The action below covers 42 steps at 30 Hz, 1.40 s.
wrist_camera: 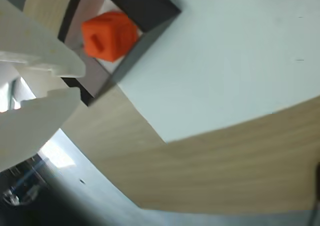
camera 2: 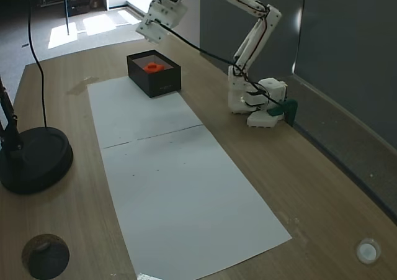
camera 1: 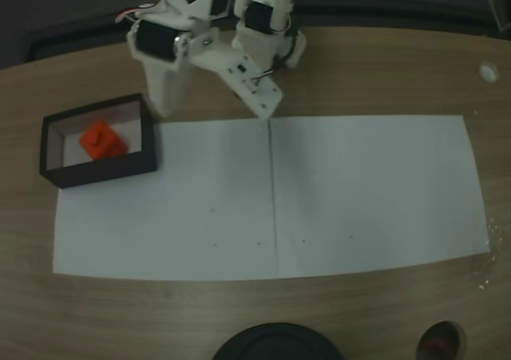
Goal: Grab a orange square and put it in the box.
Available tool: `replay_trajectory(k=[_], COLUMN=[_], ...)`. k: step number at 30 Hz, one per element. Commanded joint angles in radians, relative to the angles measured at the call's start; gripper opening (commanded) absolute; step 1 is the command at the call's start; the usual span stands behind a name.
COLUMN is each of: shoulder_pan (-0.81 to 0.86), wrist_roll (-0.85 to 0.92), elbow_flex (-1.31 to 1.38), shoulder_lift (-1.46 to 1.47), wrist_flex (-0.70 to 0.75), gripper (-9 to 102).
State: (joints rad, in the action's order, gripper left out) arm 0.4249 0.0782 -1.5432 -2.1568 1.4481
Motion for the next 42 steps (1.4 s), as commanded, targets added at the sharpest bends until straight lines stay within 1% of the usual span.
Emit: replay_trajectory(k=[1, 3, 5, 12, 14, 19, 21, 24, 30, 36, 39, 42], shoulder_pan=[-0.216, -0.341, -0.408, -0.423, -0.430, -0.417, -0.417, -0.422, -0.431, -0.428, -0.419, -0.428], wrist_roll=[-0.034, -0.034, -0.031, -0.020, 0.020, 0.061, 0.066, 0.067, 0.061, 0.060, 0.060, 0.060], elbow_flex=[0.009, -0.034, -0.112, -0.449, -0.529, -0.703, -0.727, -0.733, -0.778, -1.035, -1.140, -1.218], shoulder_lift=[-0.156, -0.235, -0.327, -0.758, -0.887, -1.135, -1.212, -1.281, -1.312, -1.312, -1.316, -1.318], wrist_flex=[0.048, 0.069, 0.074, 0.025, 0.025, 0.025, 0.023, 0.009, -0.018, -0.020, -0.078, -0.092], gripper=[0, 0, 0, 0, 0, 0, 0, 0, 0, 0, 0, 0])
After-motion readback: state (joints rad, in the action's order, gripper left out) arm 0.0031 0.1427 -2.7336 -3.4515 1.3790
